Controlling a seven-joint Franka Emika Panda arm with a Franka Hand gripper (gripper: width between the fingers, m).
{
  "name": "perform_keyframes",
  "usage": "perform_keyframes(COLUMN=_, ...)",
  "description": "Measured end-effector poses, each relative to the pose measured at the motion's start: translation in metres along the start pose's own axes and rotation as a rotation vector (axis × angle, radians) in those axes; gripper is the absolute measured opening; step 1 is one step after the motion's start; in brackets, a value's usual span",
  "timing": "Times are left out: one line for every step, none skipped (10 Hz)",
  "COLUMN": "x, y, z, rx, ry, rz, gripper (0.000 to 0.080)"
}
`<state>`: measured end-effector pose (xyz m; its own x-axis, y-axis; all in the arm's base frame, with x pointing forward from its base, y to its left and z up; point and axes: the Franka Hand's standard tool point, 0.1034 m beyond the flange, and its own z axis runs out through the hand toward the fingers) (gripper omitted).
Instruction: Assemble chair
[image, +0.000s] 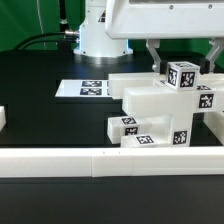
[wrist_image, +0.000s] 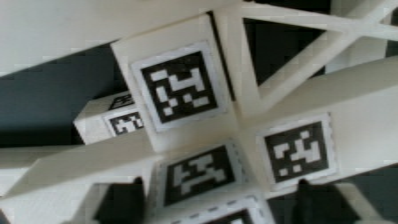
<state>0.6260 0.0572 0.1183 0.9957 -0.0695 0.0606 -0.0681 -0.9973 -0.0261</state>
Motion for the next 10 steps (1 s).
perform_keyframes(x=0.0000, y=0.0001, z=0.0000, rx=0.000, ry=0.000, rz=0.005, gripper=0.0285)
perform_keyframes(x=0.0000, y=0.0001, z=0.0000, rx=0.000, ry=0.000, rz=0.018, gripper=0.0285)
perform_keyframes(x=0.0001, y=0.0002, z=0.0000, rx=0.000, ry=0.000, rz=0.018, gripper=0.0285)
perform_keyframes(x=0.0000, y=-0.0002, z=0.0000, rx=0.002, ry=0.000, rz=0.048, gripper=0.0285)
perform_keyframes(x=0.0000, y=-0.0002, z=0.0000, rx=0.003, ry=0.000, rz=0.163, gripper=0.0285)
perform_keyframes(x=-0.0001, y=0.0008, z=0.0003, rx=0.004, ry=0.001, rz=0.254, gripper=0.0285)
perform_keyframes(x=0.0003, y=-0.0001, z=0.0005, rx=0.005, ry=0.007, rz=0.369, gripper=0.0285)
perform_keyframes(x=0.0012, y=-0.0022, z=0.0008, rx=0.006, ry=0.020, rz=0.479, gripper=0.0285)
perform_keyframes(x=0.0024, y=-0.0033, z=0.0010, rx=0.010, ry=0.033, rz=0.568, gripper=0.0285)
perform_keyframes(x=0.0032, y=-0.0043, z=0.0010, rx=0.016, ry=0.040, rz=0.661, gripper=0.0285)
